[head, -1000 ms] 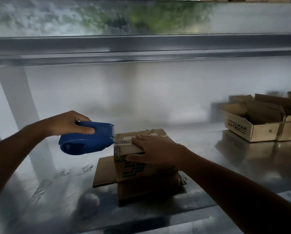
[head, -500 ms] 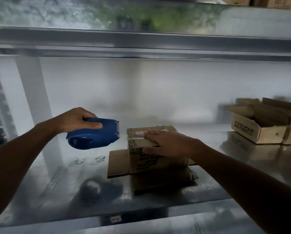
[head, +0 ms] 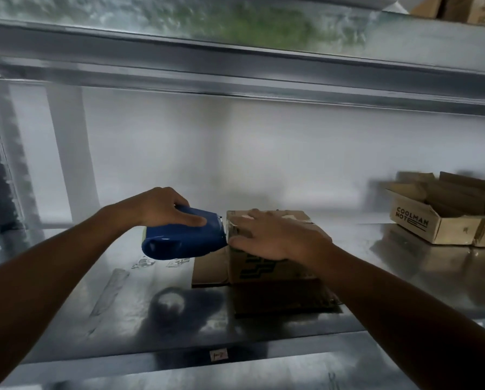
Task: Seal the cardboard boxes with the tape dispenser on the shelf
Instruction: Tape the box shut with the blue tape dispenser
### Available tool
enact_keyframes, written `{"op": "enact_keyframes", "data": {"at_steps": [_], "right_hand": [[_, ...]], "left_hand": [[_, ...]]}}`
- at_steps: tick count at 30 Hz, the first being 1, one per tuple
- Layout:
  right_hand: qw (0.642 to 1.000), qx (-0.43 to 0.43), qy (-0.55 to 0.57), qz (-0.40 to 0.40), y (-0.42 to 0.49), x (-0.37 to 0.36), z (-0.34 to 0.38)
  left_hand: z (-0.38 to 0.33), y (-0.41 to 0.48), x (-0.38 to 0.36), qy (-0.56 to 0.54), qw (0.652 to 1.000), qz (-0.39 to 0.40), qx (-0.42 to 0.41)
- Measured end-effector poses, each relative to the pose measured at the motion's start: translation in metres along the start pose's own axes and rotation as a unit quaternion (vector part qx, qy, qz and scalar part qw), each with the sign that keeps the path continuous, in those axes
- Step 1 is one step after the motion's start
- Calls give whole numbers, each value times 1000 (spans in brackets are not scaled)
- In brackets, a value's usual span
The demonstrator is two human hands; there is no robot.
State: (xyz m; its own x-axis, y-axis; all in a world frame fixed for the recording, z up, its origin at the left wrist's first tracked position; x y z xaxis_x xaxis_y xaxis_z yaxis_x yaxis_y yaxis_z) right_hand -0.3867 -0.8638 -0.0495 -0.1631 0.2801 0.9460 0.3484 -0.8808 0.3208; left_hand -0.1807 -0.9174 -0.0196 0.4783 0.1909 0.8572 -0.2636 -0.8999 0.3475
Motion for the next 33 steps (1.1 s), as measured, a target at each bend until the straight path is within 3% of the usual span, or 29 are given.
{"op": "enact_keyframes", "data": {"at_steps": [4,8,13,21,27,33], "right_hand": [[1000,11,12,18,2,-12,9],[999,29,17,-34,5,-9,13],[996,39,-28,-77,7,-14,10],[995,41,-40,-79,10,-14,13],[996,36,-47,-67,11,-15,13],[995,35,-45,-77,11,-12,15]], "left_hand": [[3,-2,-3,-30,1000,1,-3],[11,1,3,-16,1000,-19,-9],[9,2,0,63,995,-69,-37],[-7,1,6,153,980,-119,-37],[-44,12,20,277,942,-161,-101],[-59,19,22,311,926,-180,-114]]}}
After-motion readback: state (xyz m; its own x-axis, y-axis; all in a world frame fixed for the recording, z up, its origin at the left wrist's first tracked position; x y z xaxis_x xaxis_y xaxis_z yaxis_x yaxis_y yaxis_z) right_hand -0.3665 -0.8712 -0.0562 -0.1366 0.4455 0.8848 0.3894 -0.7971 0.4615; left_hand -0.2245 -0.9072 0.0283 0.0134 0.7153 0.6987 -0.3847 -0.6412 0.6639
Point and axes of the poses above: each hand's wrist, its own y-axis towards the middle knuckle, its own x-axis out of the back of the hand, z = x × y, the point moved 9 cm from there along y, towards the middle knuckle, and after that the axes turned 12 degrees about -z, right-handed, at the moved point
